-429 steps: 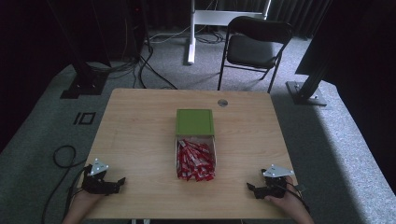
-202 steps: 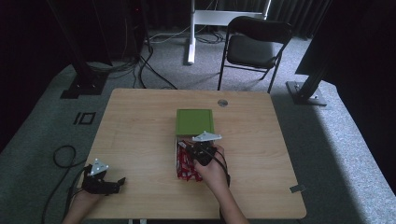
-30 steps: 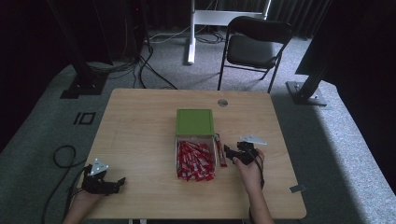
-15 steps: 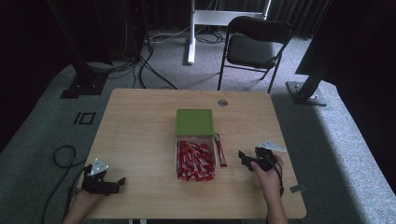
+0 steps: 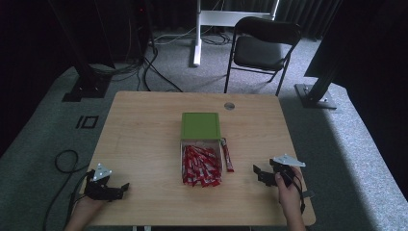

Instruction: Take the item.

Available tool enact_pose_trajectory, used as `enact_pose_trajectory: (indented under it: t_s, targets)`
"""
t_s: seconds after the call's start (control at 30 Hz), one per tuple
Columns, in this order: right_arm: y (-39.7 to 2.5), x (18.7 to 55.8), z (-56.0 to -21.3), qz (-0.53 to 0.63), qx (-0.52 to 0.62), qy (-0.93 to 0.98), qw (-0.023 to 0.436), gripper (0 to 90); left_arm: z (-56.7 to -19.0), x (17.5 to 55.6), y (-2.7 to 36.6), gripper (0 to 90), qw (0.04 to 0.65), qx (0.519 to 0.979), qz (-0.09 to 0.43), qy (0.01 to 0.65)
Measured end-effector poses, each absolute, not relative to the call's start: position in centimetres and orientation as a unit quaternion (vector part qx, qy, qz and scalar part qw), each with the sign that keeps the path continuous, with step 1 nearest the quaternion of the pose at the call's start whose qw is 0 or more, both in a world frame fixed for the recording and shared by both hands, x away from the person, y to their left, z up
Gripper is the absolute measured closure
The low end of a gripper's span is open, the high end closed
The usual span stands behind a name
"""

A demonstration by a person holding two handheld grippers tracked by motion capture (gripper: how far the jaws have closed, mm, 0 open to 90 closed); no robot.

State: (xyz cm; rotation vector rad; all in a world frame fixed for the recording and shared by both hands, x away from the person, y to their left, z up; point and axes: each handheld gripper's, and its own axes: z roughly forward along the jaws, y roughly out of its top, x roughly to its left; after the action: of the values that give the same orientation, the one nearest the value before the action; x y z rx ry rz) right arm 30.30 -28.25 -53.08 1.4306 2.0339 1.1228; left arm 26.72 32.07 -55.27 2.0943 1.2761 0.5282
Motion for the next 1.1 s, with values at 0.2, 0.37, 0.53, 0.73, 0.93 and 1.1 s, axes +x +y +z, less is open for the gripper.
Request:
enact_pose_trajectory:
  t_s: [0.2,0.37,0.53,0.73,0.93,1.1]
  targets:
    - [-29.0,29.3,-53.7,0.397,0.507,0.733,0.217,19.5,-55.3,26.7,32.1,1.5,0.312,0.793,0.201,0.483]
    - [-30.1,28.5,-54.1,0.380,0.525,0.727,0.226,19.5,-55.3,26.7,32.1,1.5,0.312,0.793,0.200,0.483]
    - [-30.5,27.9,-54.8,0.358,0.528,0.736,0.227,19.6,-55.3,26.7,32.1,1.5,0.312,0.793,0.201,0.483]
    - [-29.9,27.1,-55.5,0.350,0.504,0.760,0.215,19.5,-55.3,26.7,32.1,1.5,0.312,0.793,0.200,0.484]
    - [-29.3,26.3,-55.8,0.340,0.489,0.773,0.220,18.7,-55.3,26.7,32.1,1.5,0.312,0.793,0.200,0.483]
    - [-29.6,26.0,-55.8,0.343,0.482,0.779,0.208,16.6,-55.3,26.7,32.1,1.5,0.312,0.793,0.201,0.483]
